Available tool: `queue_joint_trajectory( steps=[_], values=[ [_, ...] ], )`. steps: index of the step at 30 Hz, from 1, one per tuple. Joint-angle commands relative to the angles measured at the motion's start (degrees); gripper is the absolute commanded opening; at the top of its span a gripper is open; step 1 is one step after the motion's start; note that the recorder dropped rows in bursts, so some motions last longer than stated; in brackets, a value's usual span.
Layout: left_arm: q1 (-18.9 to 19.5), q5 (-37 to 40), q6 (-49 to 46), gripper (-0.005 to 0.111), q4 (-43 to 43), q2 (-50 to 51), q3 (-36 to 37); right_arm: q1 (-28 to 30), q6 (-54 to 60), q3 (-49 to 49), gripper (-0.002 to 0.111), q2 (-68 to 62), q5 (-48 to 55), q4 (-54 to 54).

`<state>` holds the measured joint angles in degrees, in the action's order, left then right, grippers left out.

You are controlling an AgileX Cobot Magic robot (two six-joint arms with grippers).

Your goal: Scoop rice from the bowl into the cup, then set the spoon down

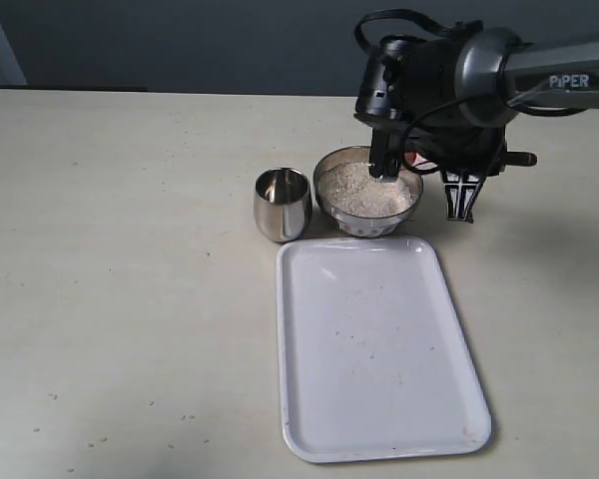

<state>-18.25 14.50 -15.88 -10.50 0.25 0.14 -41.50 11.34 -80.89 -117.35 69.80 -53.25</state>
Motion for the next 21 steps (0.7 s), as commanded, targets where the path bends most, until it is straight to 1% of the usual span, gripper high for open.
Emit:
queue_joint_trajectory(
  steps=[1,15,21],
  values=[
    [-0.3,-0.7,0.3,0.001,0.1,-0.2,-0.1,-1.9,-1.4,-0.4,-0.001,-2.0,0.2,-5.2],
    [-0.3,-0.7,0.3,0.001,0.1,-0.2,-0.1,-3.9,-5.4,-1.2,-0.001,-6.8,0.2,-12.2],
    [-0.3,-0.7,0.3,0.001,0.1,-0.2,-0.1,-4.6,-6.0,-1.2,-0.001,-7.7,0.2,-12.6]
  ],
)
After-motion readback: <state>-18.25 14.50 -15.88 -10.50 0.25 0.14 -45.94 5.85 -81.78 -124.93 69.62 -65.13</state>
